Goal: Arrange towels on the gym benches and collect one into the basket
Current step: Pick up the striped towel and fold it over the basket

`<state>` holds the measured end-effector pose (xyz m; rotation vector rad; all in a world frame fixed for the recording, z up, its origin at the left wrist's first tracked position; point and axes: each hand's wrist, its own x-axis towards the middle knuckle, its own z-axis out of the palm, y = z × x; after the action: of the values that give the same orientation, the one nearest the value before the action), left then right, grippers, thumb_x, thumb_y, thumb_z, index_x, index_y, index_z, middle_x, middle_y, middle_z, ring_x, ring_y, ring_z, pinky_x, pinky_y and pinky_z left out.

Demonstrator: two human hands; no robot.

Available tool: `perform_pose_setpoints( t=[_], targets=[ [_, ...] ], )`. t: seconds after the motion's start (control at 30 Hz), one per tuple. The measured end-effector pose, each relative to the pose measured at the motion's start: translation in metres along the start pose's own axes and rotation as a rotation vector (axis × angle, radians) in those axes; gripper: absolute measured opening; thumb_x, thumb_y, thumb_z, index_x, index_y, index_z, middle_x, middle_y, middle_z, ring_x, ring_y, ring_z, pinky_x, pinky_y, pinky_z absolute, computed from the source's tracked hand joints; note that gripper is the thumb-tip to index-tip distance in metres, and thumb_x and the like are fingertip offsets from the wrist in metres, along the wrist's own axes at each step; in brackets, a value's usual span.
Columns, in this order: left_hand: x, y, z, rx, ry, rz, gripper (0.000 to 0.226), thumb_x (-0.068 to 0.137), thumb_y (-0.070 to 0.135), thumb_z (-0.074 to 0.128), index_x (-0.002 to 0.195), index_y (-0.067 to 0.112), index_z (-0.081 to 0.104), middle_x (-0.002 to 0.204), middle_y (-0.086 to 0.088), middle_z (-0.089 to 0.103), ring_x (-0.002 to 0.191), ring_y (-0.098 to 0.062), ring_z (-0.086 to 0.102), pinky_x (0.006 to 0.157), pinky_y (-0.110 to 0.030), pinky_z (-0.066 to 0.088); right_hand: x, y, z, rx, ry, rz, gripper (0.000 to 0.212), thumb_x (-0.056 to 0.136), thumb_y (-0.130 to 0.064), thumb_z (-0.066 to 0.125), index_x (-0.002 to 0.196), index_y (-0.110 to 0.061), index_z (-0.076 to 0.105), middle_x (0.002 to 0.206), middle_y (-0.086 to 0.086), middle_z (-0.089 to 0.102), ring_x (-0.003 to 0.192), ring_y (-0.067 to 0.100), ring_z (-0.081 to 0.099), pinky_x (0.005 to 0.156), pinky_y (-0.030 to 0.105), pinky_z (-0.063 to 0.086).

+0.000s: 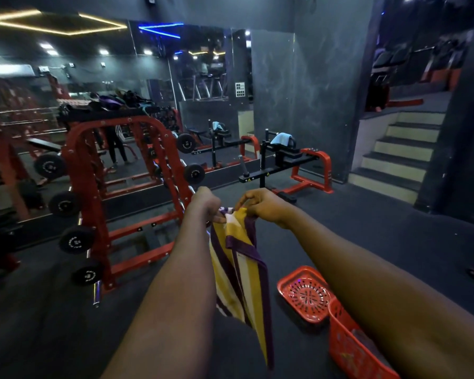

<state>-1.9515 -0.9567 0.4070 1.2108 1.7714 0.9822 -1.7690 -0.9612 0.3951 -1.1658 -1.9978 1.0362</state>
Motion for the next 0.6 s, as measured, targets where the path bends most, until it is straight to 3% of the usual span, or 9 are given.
perform_pose_setpoints(
  t=[0.13, 0.23, 0.33, 0.4, 0.47, 0.6],
  targets=[
    [-0.001, 0.004, 0.000, -0.120, 0.085, -0.083, 0.032, 0.090, -0.015, 0.035, 0.116, -0.005, 0.048, 0.100, -0.025, 0.064, 0.066, -0.036, 0.071, 0.057, -0.047, 0.061, 0.001, -0.005, 0.013, -0.043, -0.053, -0.033, 0.013, 0.085, -0.013, 0.068, 0.097, -0.019, 0.073, 0.095, 0.001, 0.075, 0.092, 0.016, 0.071, 0.088, 0.033, 0.058],
    [0.003, 0.003, -0.001, -0.173, 0.173, -0.146, 0.035, 0.088, -0.018, 0.037, 0.119, -0.003, 0.042, 0.086, -0.024, 0.063, 0.055, -0.032, 0.065, 0.037, -0.040, 0.055, -0.001, -0.002, 0.024, -0.090, -0.036, -0.054, 0.035, 0.068, -0.035, 0.085, 0.097, -0.023, 0.069, 0.090, -0.003, 0.073, 0.084, 0.010, 0.070, 0.078, 0.025, 0.057],
    [0.004, 0.000, 0.000, -0.107, 0.197, -0.151, 0.042, 0.085, -0.016, 0.047, 0.125, -0.001, 0.046, 0.092, -0.022, 0.067, 0.061, -0.028, 0.066, 0.045, -0.039, 0.058, -0.001, 0.001, 0.031, -0.202, 0.052, -0.121, 0.031, 0.070, -0.023, 0.084, 0.094, -0.021, 0.066, 0.088, -0.003, 0.070, 0.078, 0.008, 0.067, 0.070, 0.022, 0.055],
    [-0.002, -0.001, -0.001, -0.056, 0.145, -0.206, 0.018, 0.093, -0.009, 0.044, 0.108, -0.005, 0.052, 0.085, -0.025, 0.065, 0.062, -0.029, 0.065, 0.041, -0.033, 0.056, 0.000, 0.001, 0.027, -0.256, 0.094, -0.155, 0.019, 0.078, -0.010, 0.075, 0.093, -0.018, 0.066, 0.089, -0.004, 0.067, 0.079, 0.006, 0.065, 0.070, 0.021, 0.052],
    [-0.008, -0.005, -0.008, 0.083, 0.035, -0.247, 0.014, 0.095, -0.004, 0.040, 0.096, -0.006, 0.054, 0.070, -0.020, 0.066, 0.061, -0.027, 0.064, 0.058, -0.033, 0.060, 0.000, -0.001, 0.017, -0.278, 0.088, -0.179, 0.012, 0.084, -0.008, 0.069, 0.092, -0.017, 0.067, 0.091, -0.003, 0.067, 0.082, 0.006, 0.065, 0.071, 0.019, 0.050],
    [-0.015, -0.013, -0.017, 0.559, -0.236, -0.012, 0.021, 0.088, 0.006, 0.056, 0.106, 0.005, 0.067, 0.089, -0.008, 0.068, 0.067, -0.022, 0.068, 0.051, -0.029, 0.058, 0.002, -0.007, -0.009, -0.303, 0.070, -0.213, 0.010, 0.085, -0.011, 0.069, 0.092, -0.018, 0.069, 0.094, -0.004, 0.068, 0.089, 0.008, 0.065, 0.075, 0.016, 0.048]
  ],
)
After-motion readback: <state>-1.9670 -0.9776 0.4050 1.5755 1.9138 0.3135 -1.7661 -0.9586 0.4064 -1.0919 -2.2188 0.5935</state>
